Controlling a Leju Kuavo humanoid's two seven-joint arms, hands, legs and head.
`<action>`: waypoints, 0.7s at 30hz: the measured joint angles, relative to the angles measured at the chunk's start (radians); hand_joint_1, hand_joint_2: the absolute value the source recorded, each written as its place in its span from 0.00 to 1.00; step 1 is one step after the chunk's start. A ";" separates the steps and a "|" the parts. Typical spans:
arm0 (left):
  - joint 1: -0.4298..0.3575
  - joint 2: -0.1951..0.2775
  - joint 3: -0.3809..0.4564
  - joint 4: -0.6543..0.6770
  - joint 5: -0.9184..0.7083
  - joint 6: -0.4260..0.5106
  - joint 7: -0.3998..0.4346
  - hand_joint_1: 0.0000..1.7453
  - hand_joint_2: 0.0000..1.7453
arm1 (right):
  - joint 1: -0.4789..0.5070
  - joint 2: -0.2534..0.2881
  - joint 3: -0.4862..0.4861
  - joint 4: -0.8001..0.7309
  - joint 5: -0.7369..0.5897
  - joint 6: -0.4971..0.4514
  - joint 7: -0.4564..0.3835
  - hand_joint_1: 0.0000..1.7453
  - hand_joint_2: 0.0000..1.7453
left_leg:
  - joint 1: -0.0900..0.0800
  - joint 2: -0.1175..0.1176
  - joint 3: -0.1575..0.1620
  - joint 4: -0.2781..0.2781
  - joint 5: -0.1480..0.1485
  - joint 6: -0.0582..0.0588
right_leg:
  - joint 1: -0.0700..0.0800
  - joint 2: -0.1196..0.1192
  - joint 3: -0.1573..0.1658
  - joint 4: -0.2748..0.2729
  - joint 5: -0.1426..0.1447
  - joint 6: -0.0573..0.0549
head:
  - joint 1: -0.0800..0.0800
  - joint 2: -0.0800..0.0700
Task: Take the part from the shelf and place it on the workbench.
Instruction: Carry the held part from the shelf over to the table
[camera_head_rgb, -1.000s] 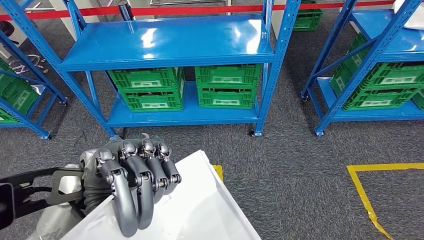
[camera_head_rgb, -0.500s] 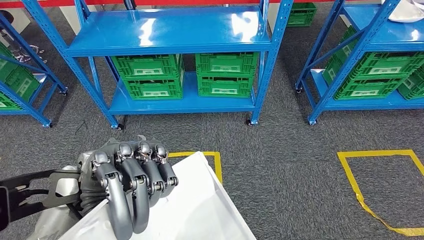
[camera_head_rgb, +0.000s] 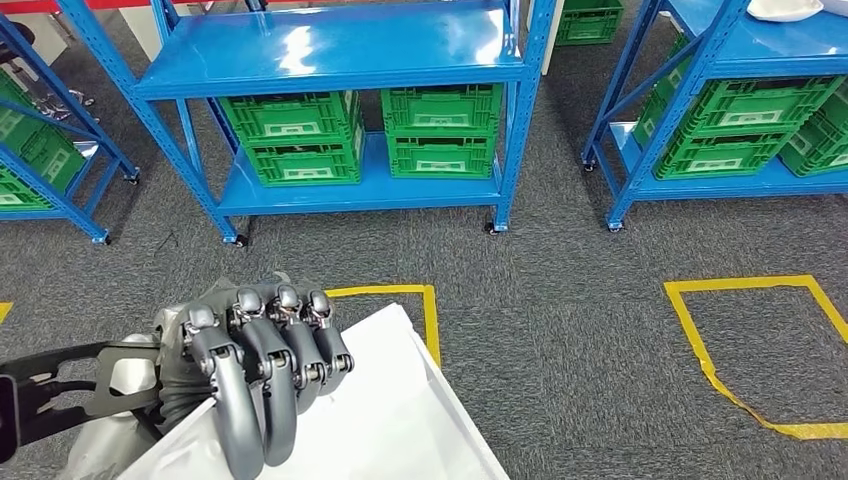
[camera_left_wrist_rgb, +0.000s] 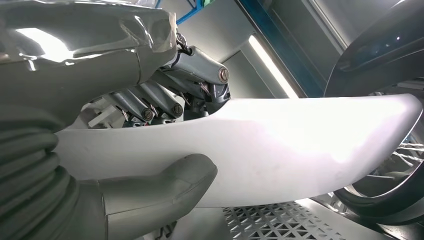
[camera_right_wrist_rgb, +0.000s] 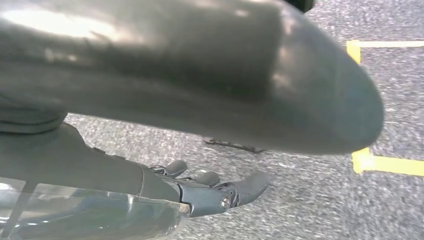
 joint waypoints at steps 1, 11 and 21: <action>-0.001 0.000 0.000 0.000 0.000 0.000 0.000 0.97 1.00 | 0.000 0.000 0.000 0.000 0.000 0.000 0.000 0.00 0.00 | -0.001 -0.003 0.056 -0.075 0.008 0.004 | 0.000 0.001 -0.007 0.000 0.008 0.005 | 0.000 0.000; 0.005 -0.003 0.007 0.002 -0.007 -0.004 -0.001 0.97 1.00 | -0.001 -0.004 0.001 0.010 0.019 -0.031 0.000 0.00 0.00 | -0.025 0.002 0.091 -0.246 0.076 0.066 | 0.001 0.002 -0.097 0.196 -0.109 0.014 | 0.008 0.000; 0.013 -0.005 0.014 0.034 -0.020 -0.034 -0.025 0.97 1.00 | -0.024 -0.029 0.004 0.069 0.026 -0.072 0.000 0.00 0.00 | -0.037 0.002 -0.034 -0.206 0.172 0.046 | 0.020 0.003 0.127 -0.036 -0.092 0.005 | 0.008 0.000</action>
